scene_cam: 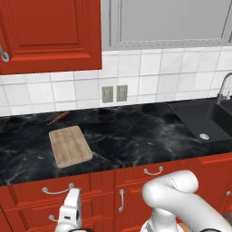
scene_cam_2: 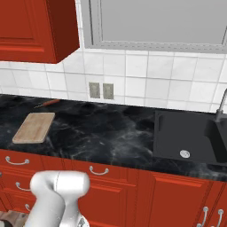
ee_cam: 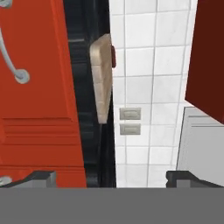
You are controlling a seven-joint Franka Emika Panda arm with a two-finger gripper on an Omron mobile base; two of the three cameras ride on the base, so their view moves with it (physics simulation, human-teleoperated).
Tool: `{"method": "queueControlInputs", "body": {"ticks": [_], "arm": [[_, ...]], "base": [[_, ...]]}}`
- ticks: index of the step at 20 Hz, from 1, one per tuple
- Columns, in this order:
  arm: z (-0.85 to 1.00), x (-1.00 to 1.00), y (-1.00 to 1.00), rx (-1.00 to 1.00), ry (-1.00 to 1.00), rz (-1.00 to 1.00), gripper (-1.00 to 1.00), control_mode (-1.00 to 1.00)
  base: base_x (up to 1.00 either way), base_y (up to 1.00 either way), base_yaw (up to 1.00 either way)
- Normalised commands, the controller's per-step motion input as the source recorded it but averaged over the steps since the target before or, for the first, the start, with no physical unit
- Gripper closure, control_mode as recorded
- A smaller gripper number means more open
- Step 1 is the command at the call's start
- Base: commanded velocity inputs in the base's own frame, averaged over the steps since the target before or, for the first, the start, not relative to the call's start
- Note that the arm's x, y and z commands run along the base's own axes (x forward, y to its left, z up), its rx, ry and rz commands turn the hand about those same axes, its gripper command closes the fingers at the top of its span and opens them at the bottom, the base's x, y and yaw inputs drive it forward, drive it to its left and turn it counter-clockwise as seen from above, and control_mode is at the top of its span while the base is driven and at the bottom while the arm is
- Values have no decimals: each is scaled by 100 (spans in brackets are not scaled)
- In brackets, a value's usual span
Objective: Open the drawer on the left and place the cutting tools on the cutting board.
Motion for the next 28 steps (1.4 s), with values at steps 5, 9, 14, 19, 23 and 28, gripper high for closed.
{"method": "queueControlInputs", "body": {"ticks": [5,9,14,19,23,28], "arm": [[-49,25,45,-11,-10,3,-100,-100],[-58,32,35,-11,-10,9,-100,-100],[-51,37,18,-10,-2,16,-100,-100],[-33,52,8,-4,2,16,-100,-100],[-20,62,6,0,1,5,-100,-100],[-26,55,19,0,0,0,-100,-100]], "base": [[0,0,0],[0,0,0],[0,0,0],[0,0,0],[0,0,0],[0,0,0]]}}
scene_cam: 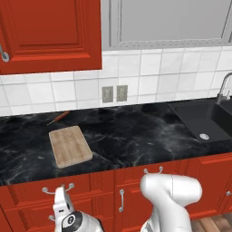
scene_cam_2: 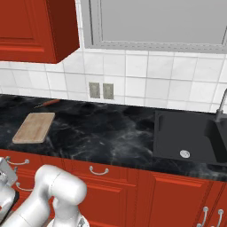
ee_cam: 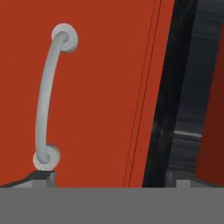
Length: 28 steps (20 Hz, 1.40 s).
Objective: Open the drawer on the left and place the cutting tools on the cutting board.
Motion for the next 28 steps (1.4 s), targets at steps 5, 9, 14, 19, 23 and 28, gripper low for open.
{"method": "queueControlInputs", "body": {"ticks": [5,9,14,19,23,28], "arm": [[-50,23,33,-3,0,1,-100,-100],[-50,14,36,-3,0,2,-100,-100],[-28,22,27,0,0,1,-100,-100],[-29,23,18,0,0,0,-100,-100],[-27,24,16,0,0,0,-100,-100],[-12,12,3,0,0,0,100,-100]], "base": [[0,0,0],[0,0,0],[0,0,0],[0,0,0],[0,0,0],[0,0,0]]}}
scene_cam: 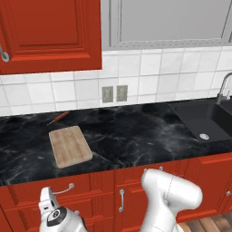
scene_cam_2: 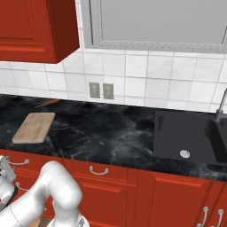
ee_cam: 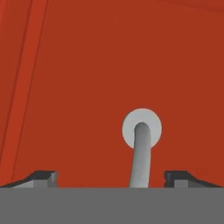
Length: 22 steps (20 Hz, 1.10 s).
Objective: Open the drawer on the left and place the cutting tools on the cutting board.
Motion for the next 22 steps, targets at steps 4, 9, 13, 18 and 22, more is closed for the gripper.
{"method": "queueControlInputs", "body": {"ticks": [4,9,13,18,22], "arm": [[0,0,0,0,0,0,100,-100],[0,-17,-1,0,-2,0,100,-100],[0,-94,-24,1,-15,0,100,-100],[0,-100,-37,1,-25,4,100,-100],[0,-100,-37,1,-26,5,100,-100]], "base": [[0,0,0],[0,0,0],[0,0,0],[0,0,0],[0,0,0]]}}
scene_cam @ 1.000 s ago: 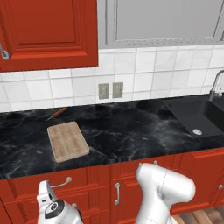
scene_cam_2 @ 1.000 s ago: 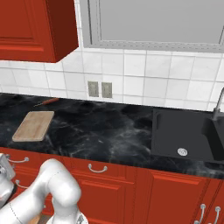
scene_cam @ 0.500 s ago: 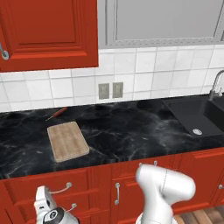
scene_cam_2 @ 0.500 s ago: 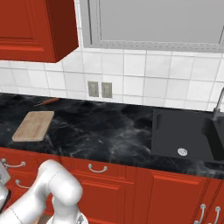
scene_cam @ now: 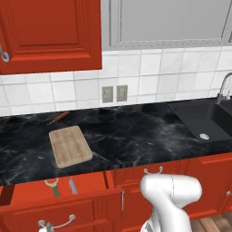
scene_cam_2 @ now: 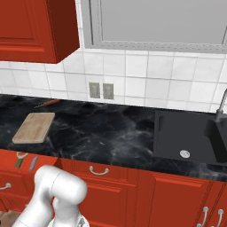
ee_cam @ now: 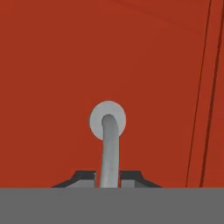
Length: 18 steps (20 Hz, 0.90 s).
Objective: Open the drawer on the left and place the cutting tools on the cutting board.
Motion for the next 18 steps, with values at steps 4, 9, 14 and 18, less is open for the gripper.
{"method": "queueControlInputs", "body": {"ticks": [4,9,14,18], "arm": [[0,-100,-31,0,-20,5,100,-100],[0,-100,-25,0,-14,5,100,-100],[0,-48,-7,0,-4,2,100,-100],[-3,-32,0,0,0,2,-100,-100]], "base": [[0,0,0],[0,0,0],[0,0,0],[0,0,0]]}}
